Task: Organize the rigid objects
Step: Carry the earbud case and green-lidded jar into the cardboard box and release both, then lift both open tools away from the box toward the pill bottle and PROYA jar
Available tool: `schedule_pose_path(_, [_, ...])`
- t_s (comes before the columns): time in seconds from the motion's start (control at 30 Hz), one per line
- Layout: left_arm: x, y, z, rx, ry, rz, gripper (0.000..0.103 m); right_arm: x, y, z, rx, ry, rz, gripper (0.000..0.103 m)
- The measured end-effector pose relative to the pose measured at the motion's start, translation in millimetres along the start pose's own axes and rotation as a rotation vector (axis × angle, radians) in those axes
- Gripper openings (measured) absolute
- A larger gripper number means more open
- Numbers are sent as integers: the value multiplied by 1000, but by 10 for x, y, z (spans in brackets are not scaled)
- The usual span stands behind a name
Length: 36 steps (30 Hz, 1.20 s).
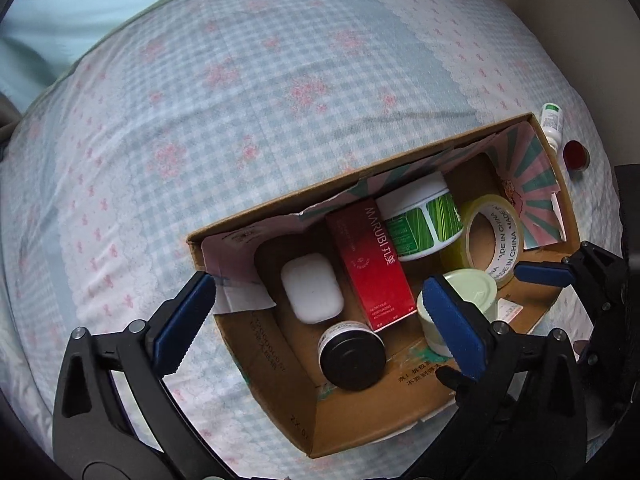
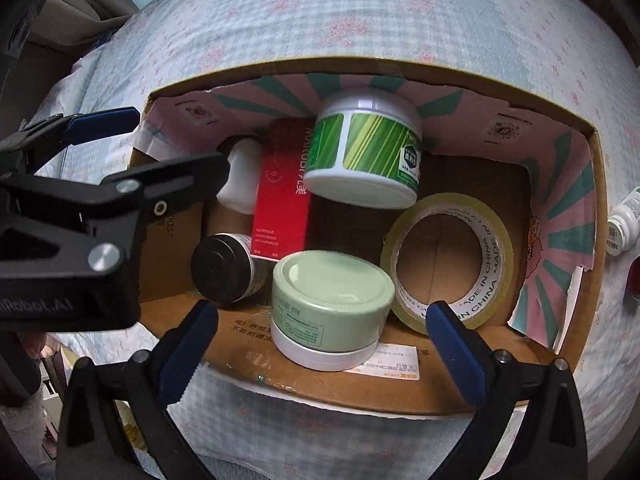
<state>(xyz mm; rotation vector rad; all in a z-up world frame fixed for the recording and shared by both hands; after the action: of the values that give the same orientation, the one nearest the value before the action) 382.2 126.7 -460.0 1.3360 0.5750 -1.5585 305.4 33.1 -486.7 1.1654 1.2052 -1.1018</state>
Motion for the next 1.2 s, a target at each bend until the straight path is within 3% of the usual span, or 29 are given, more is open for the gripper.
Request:
schedule_pose_path(0.2, [-132, -115, -121, -50, 7, 11, 103, -83, -103, 88, -25, -49, 32, 103])
schedule_pose_path(0.7, [-750, -363, 46, -61, 24, 101, 103, -574, -173, 147, 89, -35, 124, 103])
schedule_pose_path(1.07, [-1351, -743, 419, -53, 36, 184, 103, -1314, -450, 297, 144, -69, 244, 103])
schedule_pose_path(1.2, [-1641, -762, 638, -4, 38, 234, 103, -1736, -582, 422, 173, -100, 302, 103])
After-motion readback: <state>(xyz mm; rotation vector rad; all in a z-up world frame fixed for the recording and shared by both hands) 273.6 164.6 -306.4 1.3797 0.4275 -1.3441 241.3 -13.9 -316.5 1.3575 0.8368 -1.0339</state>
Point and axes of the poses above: each gripper's, at about its wrist camera, not at the fingertips, and x roughly the way its jaws point, z to its right, y to its top, the point moved 5 cm from there along x, roughly the way its jaws point, and after that the axes turned 13 degrees about -y, right-handed, at the moved point
